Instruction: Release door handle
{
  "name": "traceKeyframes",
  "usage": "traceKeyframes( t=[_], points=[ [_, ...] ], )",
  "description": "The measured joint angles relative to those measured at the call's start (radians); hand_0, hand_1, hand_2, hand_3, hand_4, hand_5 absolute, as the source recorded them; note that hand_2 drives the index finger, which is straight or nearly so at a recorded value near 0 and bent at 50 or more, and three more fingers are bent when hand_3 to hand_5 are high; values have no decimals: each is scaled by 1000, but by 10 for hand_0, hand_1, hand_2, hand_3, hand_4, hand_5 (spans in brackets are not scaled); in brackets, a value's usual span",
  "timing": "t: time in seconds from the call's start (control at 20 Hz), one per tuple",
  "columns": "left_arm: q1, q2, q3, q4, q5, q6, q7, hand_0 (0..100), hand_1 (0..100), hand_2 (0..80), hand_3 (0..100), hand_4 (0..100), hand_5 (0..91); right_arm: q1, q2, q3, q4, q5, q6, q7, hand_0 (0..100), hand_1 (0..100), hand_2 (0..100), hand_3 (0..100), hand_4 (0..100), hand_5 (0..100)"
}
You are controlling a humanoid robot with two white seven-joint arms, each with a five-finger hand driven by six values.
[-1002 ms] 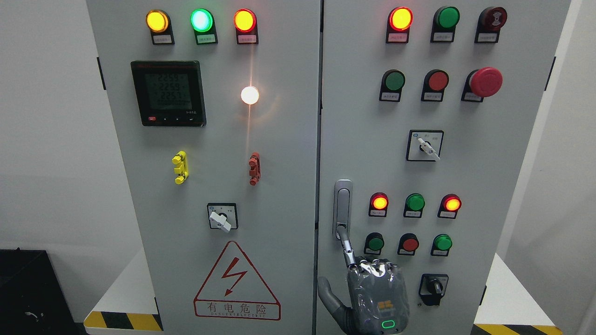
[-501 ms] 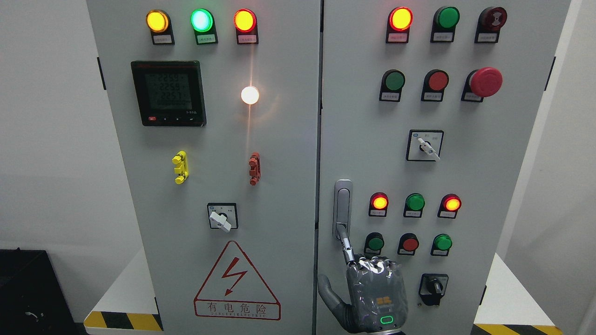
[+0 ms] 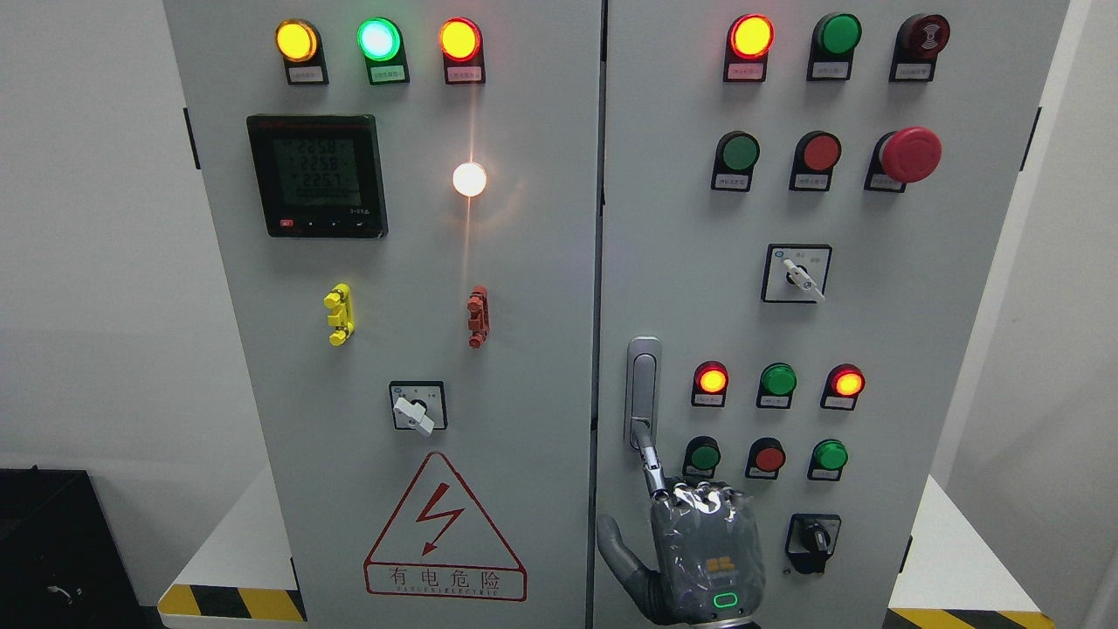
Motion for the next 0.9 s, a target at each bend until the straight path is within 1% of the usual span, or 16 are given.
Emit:
traceKeyframes(
  t=[0.9],
  points=[
    [0,0,0,0,0,0,0,120,556,0,0,0,0,1,-1,-5,-8,-6,1,31,374,274,155,1000,1000,1000]
  ],
)
